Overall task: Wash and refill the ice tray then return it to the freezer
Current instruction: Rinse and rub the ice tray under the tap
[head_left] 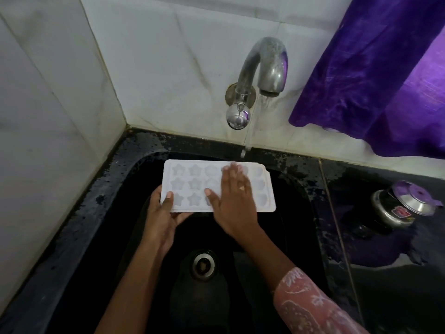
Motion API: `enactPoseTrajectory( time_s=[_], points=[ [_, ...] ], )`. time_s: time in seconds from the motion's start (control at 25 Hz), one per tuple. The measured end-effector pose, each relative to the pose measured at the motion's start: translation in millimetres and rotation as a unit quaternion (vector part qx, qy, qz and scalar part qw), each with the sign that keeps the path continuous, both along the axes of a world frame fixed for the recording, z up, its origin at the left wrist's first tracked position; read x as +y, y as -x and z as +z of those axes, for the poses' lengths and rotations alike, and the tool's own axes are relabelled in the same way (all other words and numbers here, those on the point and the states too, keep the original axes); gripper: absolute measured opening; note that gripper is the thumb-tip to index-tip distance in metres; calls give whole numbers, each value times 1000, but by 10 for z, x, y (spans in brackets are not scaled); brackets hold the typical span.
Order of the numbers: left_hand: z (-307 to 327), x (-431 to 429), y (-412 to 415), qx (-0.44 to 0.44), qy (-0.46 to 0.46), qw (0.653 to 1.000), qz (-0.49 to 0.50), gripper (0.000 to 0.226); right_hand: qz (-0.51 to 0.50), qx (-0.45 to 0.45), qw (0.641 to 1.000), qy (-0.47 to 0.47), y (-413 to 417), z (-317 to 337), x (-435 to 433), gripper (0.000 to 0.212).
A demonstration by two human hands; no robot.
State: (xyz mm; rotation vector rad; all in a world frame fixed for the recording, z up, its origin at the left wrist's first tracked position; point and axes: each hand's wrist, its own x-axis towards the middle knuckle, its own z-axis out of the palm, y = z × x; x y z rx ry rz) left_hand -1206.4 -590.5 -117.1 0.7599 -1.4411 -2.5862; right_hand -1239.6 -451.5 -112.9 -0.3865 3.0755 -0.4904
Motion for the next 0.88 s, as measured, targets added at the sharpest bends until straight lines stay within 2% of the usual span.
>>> enactPoseTrajectory(
  time_s=[0.16,0.24,0.32,0.52,0.64,0.72,0.8,0.84,0.88],
  points=[
    [-47,188,9,1,-29,998,-63,31,185,31,982,-35,-103,-27,-243,70],
    [-95,192,12,6,-52,996,-68,34,254,28,965,-64,-104,-27,-120,65],
    [-114,163,28,2,-77,996,-53,33,290,64,947,-119,-79,-63,152,60],
    [-57,142,98,-23,-49,996,-76,21,212,154,949,-174,-71,-121,883,54],
    [-26,125,145,-54,2,990,-128,24,174,168,965,-102,-93,76,950,40],
    [34,86,150,-70,62,978,-189,47,148,167,974,-36,-11,272,913,34],
    [50,32,128,-56,82,971,-217,84,140,132,981,17,111,506,871,29],
    [36,3,111,-32,89,973,-208,91,129,87,987,43,191,620,863,25],
    [50,-13,86,-4,100,975,-197,86,119,28,991,50,274,726,849,24]
  ],
)
